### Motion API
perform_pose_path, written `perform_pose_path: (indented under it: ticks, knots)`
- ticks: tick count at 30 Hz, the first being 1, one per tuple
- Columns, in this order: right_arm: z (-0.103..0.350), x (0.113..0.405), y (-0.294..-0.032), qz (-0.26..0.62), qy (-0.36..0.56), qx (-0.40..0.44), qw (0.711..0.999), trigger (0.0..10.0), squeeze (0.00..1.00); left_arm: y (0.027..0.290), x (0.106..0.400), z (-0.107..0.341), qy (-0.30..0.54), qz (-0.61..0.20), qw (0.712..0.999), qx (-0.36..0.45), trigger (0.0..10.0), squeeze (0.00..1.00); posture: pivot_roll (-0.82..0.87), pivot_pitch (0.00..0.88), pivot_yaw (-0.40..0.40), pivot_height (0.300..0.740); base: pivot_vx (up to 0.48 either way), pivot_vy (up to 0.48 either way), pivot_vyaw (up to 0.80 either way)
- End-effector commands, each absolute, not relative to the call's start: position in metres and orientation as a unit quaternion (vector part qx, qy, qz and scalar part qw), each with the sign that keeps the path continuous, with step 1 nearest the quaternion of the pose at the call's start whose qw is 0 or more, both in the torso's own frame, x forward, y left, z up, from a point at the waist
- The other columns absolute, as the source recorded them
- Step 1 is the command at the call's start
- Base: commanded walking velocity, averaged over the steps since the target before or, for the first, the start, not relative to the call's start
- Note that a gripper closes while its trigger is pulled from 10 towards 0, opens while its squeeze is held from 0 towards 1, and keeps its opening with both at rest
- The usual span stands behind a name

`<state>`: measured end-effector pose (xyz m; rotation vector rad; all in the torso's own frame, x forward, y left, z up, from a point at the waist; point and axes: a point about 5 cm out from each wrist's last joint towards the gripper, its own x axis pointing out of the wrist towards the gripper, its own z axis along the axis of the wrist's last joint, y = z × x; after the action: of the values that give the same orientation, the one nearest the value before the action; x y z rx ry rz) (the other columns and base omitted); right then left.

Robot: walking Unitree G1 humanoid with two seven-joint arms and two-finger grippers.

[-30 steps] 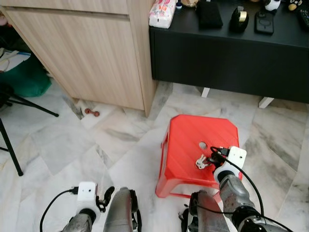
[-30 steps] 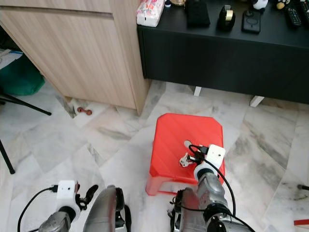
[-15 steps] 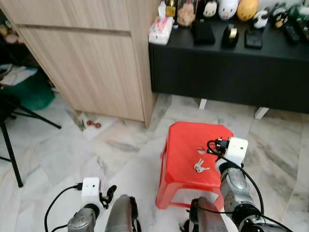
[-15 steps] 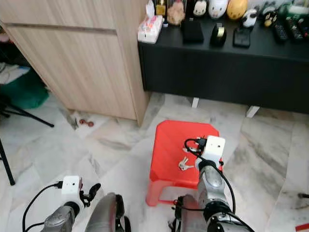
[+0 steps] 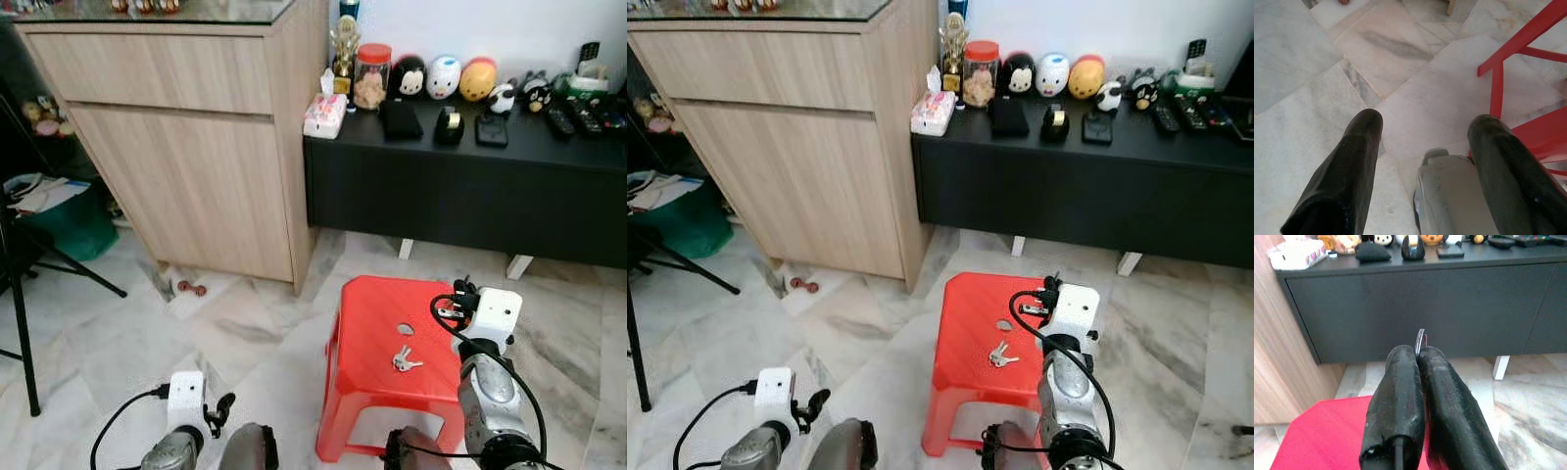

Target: Hang keys on a hook

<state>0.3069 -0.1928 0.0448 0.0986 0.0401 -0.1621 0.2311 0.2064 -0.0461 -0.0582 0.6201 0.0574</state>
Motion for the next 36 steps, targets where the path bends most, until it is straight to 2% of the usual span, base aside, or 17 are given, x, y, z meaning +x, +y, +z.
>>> perform_pose_path:
  ticks: [1,7,24,36]
  knots:
    - [0.052,0.312,-0.19,-0.077,0.007,0.05,0.996,10.0,0.0,0.208,0.224,-0.052,0.324,0.036,0.945,-0.033,10.0,0.0,0.01,0.0,0.017,0.616,0.0,0.0,0.0]
    - [0.061,0.32,-0.19,-0.078,-0.005,0.064,0.995,10.0,0.0,0.209,0.224,-0.053,0.332,0.038,0.942,-0.032,10.0,0.0,0.01,0.0,0.015,0.616,0.0,0.0,0.0]
    - [0.051,0.317,-0.186,-0.08,0.025,0.081,0.993,10.0,0.0,0.21,0.211,-0.06,0.346,0.038,0.937,-0.03,10.0,0.0,0.02,0.0,0.016,0.616,0.0,0.0,0.0]
    - [0.046,0.313,-0.193,-0.092,0.041,0.089,0.991,10.0,0.0,0.21,0.205,-0.063,0.355,0.029,0.934,-0.024,10.0,0.0,0.01,0.0,0.024,0.616,-0.245,0.0,0.0]
